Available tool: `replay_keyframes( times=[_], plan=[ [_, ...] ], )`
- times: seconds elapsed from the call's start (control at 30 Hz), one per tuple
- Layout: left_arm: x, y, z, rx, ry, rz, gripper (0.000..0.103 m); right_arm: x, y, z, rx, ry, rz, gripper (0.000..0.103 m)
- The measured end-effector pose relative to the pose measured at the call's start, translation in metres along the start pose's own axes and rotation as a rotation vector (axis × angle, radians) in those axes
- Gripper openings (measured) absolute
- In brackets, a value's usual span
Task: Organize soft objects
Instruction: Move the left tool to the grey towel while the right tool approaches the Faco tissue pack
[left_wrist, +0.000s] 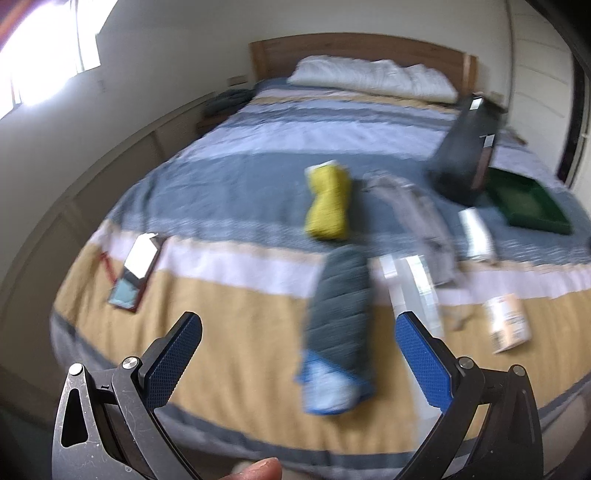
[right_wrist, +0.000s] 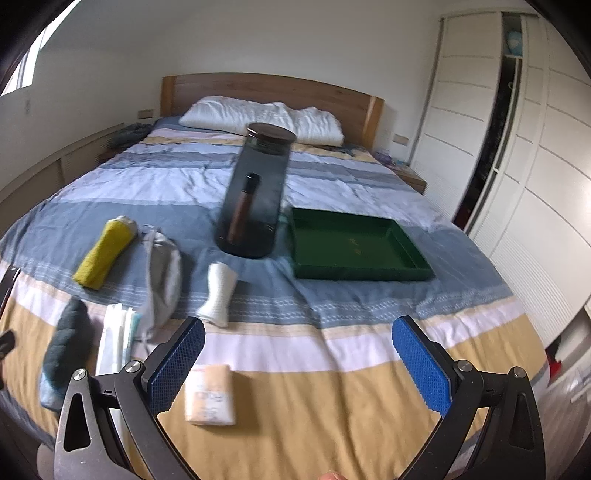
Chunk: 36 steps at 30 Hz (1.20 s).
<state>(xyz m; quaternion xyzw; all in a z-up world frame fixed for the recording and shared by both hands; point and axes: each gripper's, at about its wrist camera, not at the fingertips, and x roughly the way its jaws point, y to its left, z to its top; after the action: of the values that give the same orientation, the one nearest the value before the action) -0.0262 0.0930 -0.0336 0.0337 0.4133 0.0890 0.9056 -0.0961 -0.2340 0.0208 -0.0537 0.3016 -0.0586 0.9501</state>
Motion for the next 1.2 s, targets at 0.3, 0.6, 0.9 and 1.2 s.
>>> replay_keyframes(
  times=[0.3, 0.6, 0.9, 1.2],
  plan=[
    [0.040, 0.014, -0.021, -0.022, 0.102, 0.004, 0.102, 0.039, 0.005, -0.016, 0.007, 0.095, 0.008, 0.103],
    [0.072, -0.026, -0.018, 0.052, 0.168, -0.062, 0.102, 0.070, 0.026, -0.025, -0.036, 0.161, 0.057, 0.103],
    [0.098, -0.029, -0.016, 0.058, 0.203, -0.069, 0.102, 0.090, 0.047, -0.024, -0.071, 0.172, 0.065, 0.103],
    [0.116, -0.033, -0.018, 0.068, 0.233, -0.082, 0.102, 0.106, 0.060, -0.013, -0.084, 0.163, 0.074, 0.103]
  ],
)
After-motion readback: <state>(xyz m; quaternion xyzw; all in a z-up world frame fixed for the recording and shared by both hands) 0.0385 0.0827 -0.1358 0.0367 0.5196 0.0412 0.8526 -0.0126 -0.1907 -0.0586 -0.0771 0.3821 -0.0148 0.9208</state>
